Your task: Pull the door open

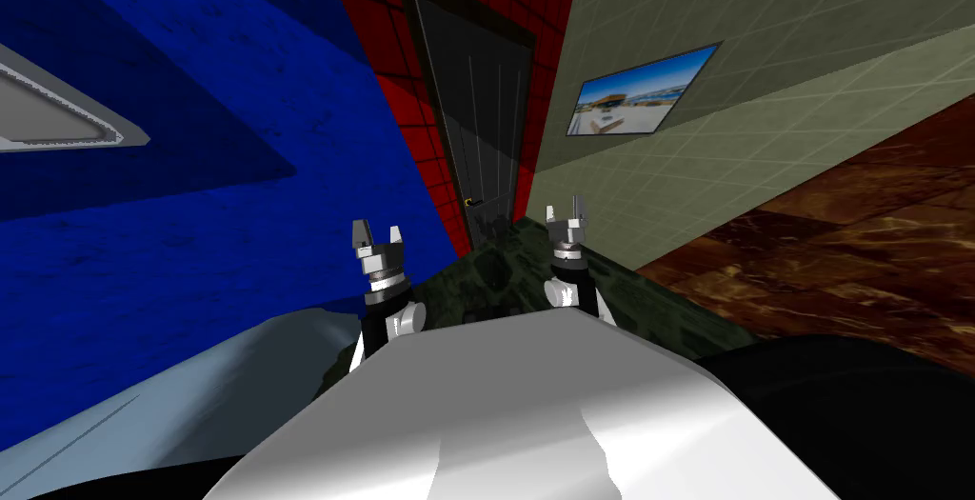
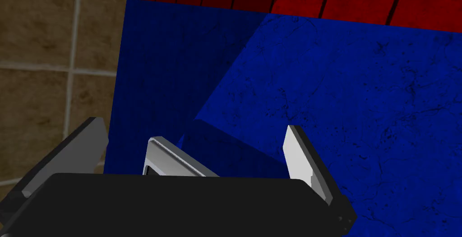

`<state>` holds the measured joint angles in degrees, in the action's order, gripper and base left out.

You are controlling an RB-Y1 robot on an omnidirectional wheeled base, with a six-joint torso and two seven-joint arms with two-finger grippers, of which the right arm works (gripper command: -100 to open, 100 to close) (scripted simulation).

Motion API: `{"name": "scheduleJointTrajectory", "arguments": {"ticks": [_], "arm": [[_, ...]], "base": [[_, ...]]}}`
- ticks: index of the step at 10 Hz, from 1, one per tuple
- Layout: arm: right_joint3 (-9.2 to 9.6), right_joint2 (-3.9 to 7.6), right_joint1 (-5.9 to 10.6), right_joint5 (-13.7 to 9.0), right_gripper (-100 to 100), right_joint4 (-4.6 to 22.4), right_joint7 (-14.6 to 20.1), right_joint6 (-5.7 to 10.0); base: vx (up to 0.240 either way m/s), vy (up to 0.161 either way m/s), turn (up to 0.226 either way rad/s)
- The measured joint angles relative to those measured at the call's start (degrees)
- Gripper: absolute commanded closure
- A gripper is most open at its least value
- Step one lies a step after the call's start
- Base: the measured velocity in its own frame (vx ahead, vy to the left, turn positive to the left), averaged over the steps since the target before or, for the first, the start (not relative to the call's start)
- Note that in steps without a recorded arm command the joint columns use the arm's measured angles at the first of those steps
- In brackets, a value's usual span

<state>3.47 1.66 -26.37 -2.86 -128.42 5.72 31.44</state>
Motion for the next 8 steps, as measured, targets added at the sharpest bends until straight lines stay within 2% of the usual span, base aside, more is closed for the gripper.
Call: {"name": "scheduleJointTrajectory", "arguments": {"ticks": [2, 4, 8], "arm": [[-0.35, 0.98, 0.73, -0.30, -100, 3.25, 0.60, 1.02], [0.01, 1.42, 0.98, -0.23, -100, 5.46, 0.82, 1.76], [-0.19, 2.77, 2.53, -0.52, -100, 10.85, 1.56, 2.97]], "base": [[0.137, 0.019, 0.126], [0.105, 0.012, 0.078], [0.084, 0.013, 0.098]]}}
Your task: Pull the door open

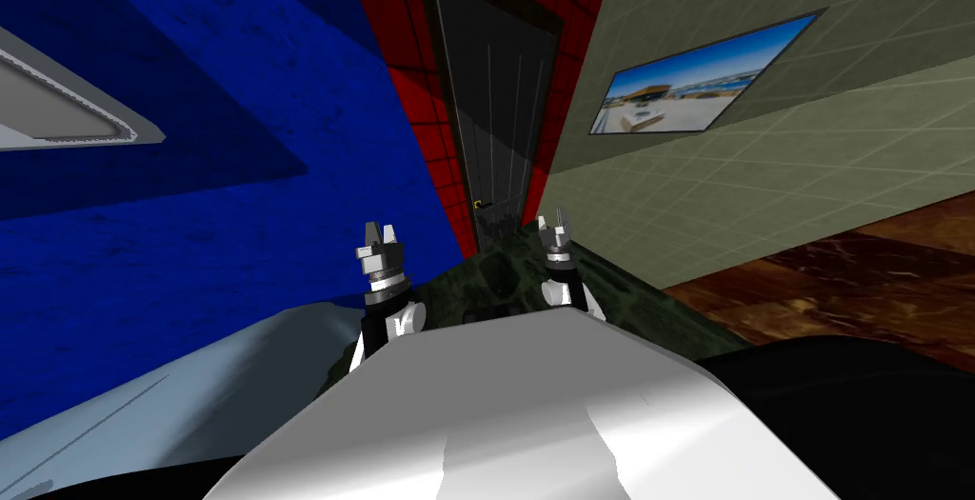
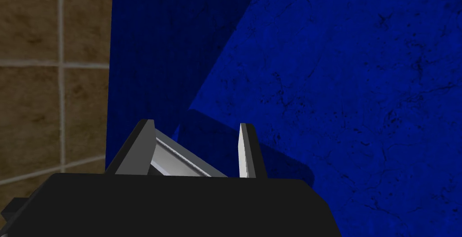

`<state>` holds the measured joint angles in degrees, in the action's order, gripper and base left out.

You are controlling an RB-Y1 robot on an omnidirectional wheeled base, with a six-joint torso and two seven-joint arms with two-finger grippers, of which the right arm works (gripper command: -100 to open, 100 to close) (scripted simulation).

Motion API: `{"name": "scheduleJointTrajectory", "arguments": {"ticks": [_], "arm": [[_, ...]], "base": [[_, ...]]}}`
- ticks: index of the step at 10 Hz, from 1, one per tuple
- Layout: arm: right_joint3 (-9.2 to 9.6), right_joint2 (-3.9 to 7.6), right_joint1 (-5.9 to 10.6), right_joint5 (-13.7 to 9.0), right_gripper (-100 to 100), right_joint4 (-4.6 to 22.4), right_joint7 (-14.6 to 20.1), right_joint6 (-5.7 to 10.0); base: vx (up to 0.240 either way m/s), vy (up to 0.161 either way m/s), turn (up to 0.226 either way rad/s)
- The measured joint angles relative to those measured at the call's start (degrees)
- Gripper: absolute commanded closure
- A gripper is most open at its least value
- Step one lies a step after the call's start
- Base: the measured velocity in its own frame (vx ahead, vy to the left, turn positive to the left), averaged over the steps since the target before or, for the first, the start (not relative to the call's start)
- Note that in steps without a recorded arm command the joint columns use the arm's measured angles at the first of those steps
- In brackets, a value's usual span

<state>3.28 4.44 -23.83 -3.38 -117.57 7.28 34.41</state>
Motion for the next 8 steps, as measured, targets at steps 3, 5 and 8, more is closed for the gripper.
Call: {"name": "scheduleJointTrajectory", "arguments": {"ticks": [3, 5, 8], "arm": [[-0.03, 1.10, 1.31, -0.18, -100, 5.00, 0.64, 1.29], [-0.24, 2.12, 2.17, -0.45, -100, 8.67, 1.30, 2.31], [-0.11, 3.29, 2.33, -0.64, -100, 12.52, 2.07, 3.81]], "base": [[0.101, 0.010, 0.125], [0.109, 0.010, 0.135], [0.068, 0.005, 0.086]]}}
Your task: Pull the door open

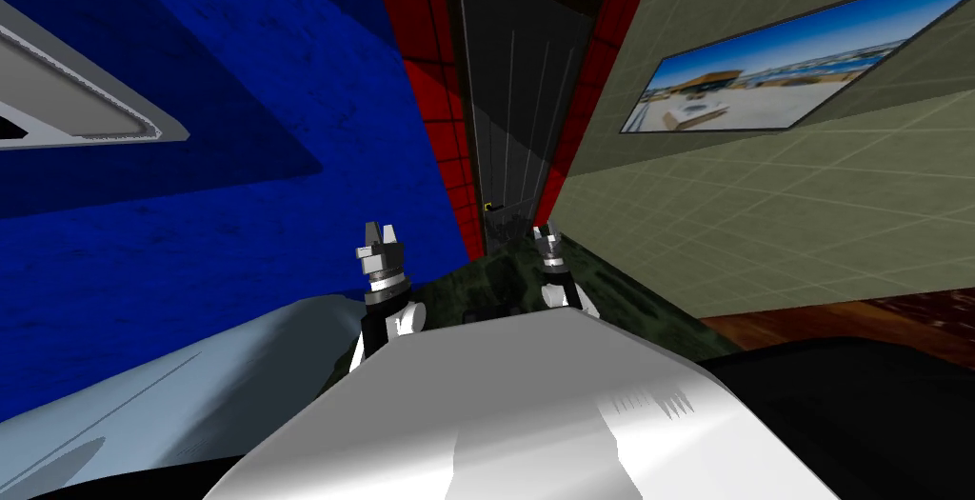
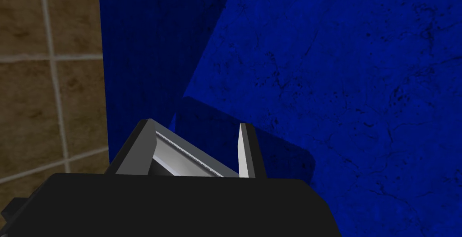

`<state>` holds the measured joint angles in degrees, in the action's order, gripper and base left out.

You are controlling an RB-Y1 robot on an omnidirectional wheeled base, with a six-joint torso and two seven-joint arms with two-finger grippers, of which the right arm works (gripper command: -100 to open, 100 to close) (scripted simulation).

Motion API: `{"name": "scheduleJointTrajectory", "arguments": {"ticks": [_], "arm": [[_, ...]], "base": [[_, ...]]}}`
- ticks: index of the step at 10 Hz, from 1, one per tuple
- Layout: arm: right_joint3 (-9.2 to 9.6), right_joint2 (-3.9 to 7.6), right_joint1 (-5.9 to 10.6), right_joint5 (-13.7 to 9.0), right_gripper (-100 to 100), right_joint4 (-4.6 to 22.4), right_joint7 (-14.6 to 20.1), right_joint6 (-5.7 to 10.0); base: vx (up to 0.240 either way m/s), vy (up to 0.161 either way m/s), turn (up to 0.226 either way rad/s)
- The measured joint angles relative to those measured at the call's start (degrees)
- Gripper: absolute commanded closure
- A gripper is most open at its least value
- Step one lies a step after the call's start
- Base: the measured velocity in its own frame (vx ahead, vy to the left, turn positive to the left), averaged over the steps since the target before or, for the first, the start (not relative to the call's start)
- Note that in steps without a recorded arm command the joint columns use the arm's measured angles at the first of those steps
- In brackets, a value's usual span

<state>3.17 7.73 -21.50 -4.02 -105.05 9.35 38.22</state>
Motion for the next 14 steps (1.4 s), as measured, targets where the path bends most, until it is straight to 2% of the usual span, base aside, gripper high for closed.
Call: {"name": "scheduleJointTrajectory", "arguments": {"ticks": [2, 6, 8, 11, 14], "arm": [[-0.20, 0.85, 1.08, -0.22, -100, 3.35, 0.49, 0.85], [-0.23, 1.99, 2.37, -0.43, -100, 9.01, 1.22, 2.50], [-0.27, 2.92, 2.63, -0.61, -100, 11.87, 1.82, 3.55], [-0.42, 3.94, 4.13, -0.86, -100, 16.53, 2.45, 4.57], [-0.44, 4.72, 4.70, -1.00, -100, 20.05, 2.95, 5.65]], "base": [[0.071, 0.007, 0.093], [0.063, 0.000, 0.093], [0.082, 0.009, 0.114], [0.069, -0.006, 0.103], [0.051, 0.004, 0.084]]}}
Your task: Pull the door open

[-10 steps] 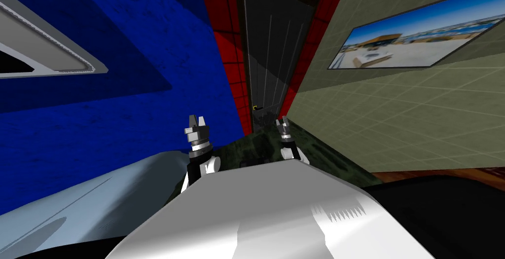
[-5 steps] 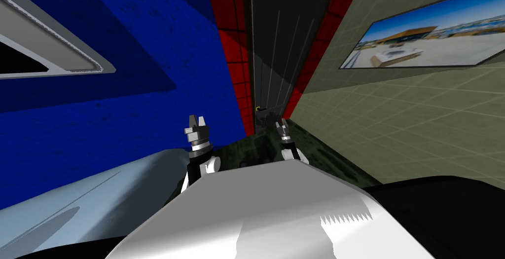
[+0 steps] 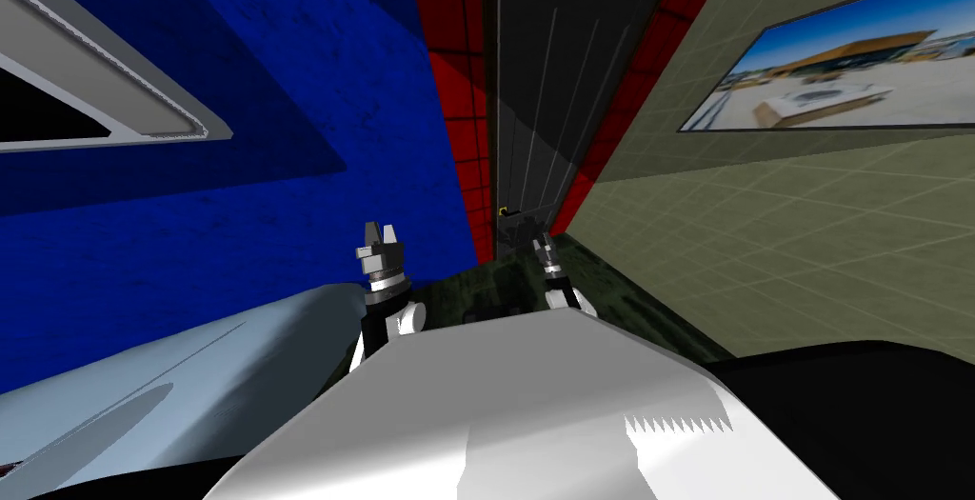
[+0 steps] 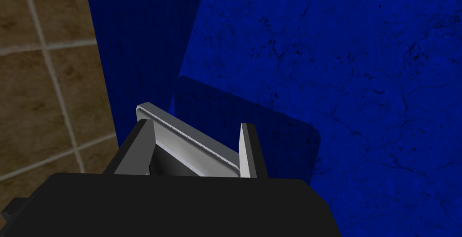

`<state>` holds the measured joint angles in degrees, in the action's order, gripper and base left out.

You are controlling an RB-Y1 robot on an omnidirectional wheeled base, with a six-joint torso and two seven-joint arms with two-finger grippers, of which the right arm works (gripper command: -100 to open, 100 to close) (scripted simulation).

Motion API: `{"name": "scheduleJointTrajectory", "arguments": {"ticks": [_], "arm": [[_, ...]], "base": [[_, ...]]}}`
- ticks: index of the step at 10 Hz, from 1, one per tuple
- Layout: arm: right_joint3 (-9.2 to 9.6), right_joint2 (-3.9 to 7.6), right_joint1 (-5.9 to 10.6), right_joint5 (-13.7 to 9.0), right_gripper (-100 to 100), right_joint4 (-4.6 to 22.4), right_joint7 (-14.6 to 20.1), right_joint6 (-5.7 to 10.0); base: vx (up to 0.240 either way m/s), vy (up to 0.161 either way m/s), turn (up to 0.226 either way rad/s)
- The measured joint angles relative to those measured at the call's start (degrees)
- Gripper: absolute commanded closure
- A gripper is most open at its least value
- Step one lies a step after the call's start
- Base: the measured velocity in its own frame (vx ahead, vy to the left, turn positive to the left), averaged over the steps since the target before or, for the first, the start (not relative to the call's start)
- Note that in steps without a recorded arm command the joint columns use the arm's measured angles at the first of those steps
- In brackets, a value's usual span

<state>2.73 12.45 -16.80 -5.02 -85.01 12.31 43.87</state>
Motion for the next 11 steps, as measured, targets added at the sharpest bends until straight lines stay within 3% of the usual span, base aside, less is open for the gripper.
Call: {"name": "scheduleJointTrajectory", "arguments": {"ticks": [5, 11], "arm": [[-0.09, 1.52, 1.38, -0.31, -100, 6.41, 0.97, 1.60], [-0.32, 4.05, 4.02, -0.85, -100, 17.36, 2.60, 4.99]], "base": [[0.062, -0.005, 0.092], [0.083, -0.010, 0.124]]}}
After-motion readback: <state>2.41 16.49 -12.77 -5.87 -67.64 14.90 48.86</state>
